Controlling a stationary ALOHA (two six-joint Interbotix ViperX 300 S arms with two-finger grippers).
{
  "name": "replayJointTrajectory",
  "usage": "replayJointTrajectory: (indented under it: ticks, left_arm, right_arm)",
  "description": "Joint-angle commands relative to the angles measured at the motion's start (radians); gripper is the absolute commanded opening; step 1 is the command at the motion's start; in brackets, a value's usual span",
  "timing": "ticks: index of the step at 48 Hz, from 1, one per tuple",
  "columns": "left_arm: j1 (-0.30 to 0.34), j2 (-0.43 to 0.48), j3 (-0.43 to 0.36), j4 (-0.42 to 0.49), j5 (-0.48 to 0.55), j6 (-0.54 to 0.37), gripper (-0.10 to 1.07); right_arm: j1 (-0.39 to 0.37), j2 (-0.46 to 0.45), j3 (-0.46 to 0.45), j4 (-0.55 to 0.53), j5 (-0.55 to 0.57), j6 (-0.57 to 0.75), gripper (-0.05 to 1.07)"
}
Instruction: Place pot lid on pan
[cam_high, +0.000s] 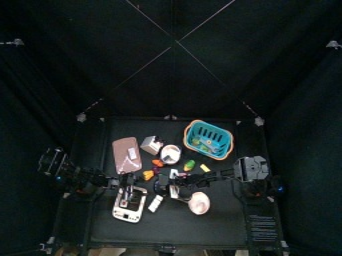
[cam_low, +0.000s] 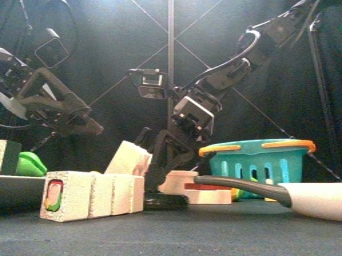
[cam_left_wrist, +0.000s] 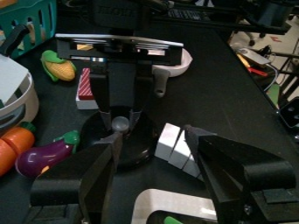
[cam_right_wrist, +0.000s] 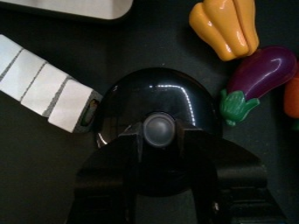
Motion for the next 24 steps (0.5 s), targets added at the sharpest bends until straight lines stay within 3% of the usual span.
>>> replayJointTrajectory:
  ticks: [1,24]
  left_arm:
    - [-0.002,-0.002,-0.008,0.000,-0.005,-0.002,0.93]
    - [-0.002,-0.002,-0.012,-0.002,-0.005,-0.002,0.93]
  right_arm:
    - [-0.005,-0.055,-0.025,0.000,-0.003,0.000,0.63]
    - [-0.005,-0.235,-0.018,0.009,0.101,0.003,0.63]
